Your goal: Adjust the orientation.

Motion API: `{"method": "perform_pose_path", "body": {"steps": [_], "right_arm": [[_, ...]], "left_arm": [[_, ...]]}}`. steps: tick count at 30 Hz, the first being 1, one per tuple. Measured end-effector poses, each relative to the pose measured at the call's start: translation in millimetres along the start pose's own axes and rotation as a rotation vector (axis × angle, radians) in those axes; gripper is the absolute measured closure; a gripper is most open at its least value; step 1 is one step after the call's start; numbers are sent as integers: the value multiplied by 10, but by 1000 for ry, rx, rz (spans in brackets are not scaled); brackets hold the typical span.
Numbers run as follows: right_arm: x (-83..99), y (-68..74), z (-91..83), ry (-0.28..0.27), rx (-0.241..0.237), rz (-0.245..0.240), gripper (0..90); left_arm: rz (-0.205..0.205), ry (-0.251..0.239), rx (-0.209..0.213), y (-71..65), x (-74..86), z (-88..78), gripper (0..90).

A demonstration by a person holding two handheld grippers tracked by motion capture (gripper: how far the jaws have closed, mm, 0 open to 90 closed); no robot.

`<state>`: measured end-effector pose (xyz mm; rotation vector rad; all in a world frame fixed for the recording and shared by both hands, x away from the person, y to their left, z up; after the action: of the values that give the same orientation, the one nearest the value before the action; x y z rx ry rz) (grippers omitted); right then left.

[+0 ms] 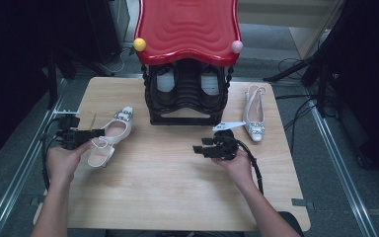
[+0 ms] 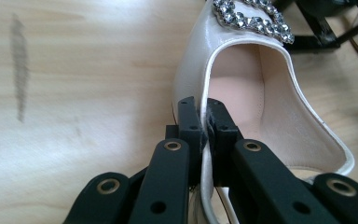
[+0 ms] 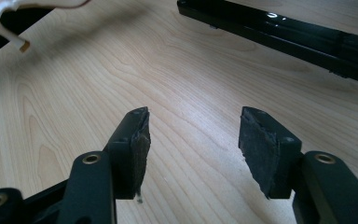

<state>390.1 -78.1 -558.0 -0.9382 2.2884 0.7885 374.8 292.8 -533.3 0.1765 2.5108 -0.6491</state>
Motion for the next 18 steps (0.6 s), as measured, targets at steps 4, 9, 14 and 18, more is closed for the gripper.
{"method": "perform_pose_path", "body": {"steps": [4, 9, 14, 18], "right_arm": [[-8, -2, 14, 1, -4, -2, 440], [-9, 8, 18, 2, -4, 1, 440], [6, 20, 27, 10, -1, -1, 440], [28, 34, 26, 17, 1, 0, 440]], "left_arm": [[10, 11, 18, -109, 85, 31, 871], [47, 34, 40, -299, 180, 79, 871], [96, 65, 67, -483, 226, 215, 871], [132, 85, 101, -636, 238, 309, 869]]}}
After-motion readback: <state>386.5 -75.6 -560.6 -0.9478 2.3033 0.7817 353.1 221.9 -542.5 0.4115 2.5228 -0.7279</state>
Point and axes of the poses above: each handheld gripper's, and its own axes: z roughly forward along the jaws, x roughly out of its underside, y roughly to its left, the point moved 8 cm from there along z, roughly forward along the jaws, and after that the axes turned 7 degrees about y, right-handed, at the moved point
